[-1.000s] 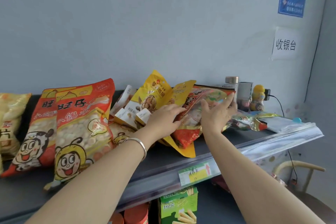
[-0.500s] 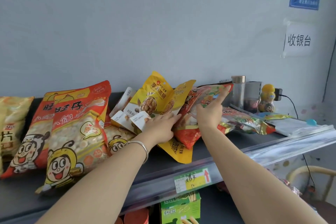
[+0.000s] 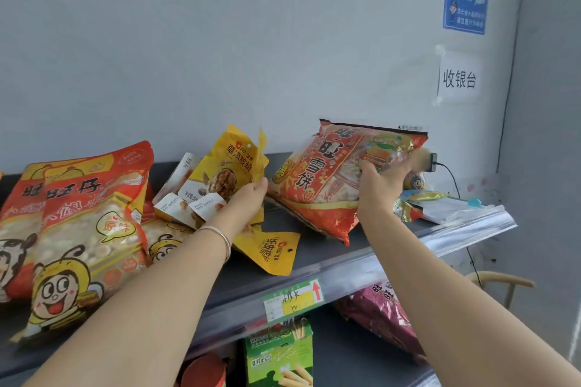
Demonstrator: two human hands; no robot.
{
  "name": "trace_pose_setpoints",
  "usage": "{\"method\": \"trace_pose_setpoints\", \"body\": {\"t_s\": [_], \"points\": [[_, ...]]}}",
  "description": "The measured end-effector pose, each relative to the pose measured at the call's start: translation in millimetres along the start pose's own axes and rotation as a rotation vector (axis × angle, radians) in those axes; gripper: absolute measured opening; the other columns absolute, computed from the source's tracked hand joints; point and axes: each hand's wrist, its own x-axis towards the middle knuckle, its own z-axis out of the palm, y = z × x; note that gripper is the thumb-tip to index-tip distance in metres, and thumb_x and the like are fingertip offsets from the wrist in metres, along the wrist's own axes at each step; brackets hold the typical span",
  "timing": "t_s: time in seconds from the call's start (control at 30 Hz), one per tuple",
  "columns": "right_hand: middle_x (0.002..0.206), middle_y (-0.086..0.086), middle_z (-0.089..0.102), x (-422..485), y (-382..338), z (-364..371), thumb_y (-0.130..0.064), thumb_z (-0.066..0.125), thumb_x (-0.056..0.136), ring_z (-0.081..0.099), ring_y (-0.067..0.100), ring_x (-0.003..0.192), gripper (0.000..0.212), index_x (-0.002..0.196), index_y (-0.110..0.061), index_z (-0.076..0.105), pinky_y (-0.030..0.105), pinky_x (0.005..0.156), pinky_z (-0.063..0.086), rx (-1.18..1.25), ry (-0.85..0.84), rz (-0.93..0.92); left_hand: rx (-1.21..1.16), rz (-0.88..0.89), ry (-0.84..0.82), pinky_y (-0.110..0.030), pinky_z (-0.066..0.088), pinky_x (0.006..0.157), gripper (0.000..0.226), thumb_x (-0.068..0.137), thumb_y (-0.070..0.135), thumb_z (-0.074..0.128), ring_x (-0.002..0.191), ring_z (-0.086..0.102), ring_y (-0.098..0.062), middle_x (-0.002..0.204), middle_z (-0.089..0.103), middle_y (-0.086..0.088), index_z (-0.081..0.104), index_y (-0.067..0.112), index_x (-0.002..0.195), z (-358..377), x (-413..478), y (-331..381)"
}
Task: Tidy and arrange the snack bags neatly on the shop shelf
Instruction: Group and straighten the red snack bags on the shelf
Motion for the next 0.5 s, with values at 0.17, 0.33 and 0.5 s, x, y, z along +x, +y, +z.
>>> {"method": "trace_pose_setpoints", "body": {"t_s": [0.17,0.33,0.5], "points": [[0.156,0.002,0.027,8,0,-18,-0.002,0.061,0.079,0.04,0.023,0.136,0.101,0.152,-0.035,0.0,0.047,0.108,0.039,0.233,0.028,0.12,-0.357,-0.053,-0.008,-0.043,0.025,0.11,0.066,0.097,0.055,0.025,0.14,0.026,-0.028,0.154,0.027,-0.007,0.025,0.013,0.148,-5,-4,8],[0.151,0.004,0.035,12,0,-23,-0.003,0.065,0.08,0.056,0.028,0.121,0.099,0.151,-0.039,0.004,0.056,0.094,0.05,0.425,-0.082,0.286,-0.633,0.017,0.136,-0.041,0.029,0.104,0.062,0.095,0.055,0.038,0.135,0.033,-0.028,0.145,0.038,-0.007,0.035,0.015,0.141,-7,-4,11],[0.14,0.008,0.05,4,4,-13,-0.002,0.061,0.086,0.065,0.03,0.106,0.083,0.15,-0.034,0.019,0.049,0.079,0.057,0.397,-0.214,0.332,-0.698,0.1,0.444,-0.04,0.044,0.097,0.052,0.089,0.041,0.058,0.114,0.051,-0.021,0.128,0.051,-0.004,0.042,0.016,0.132,-29,-10,3]]}}
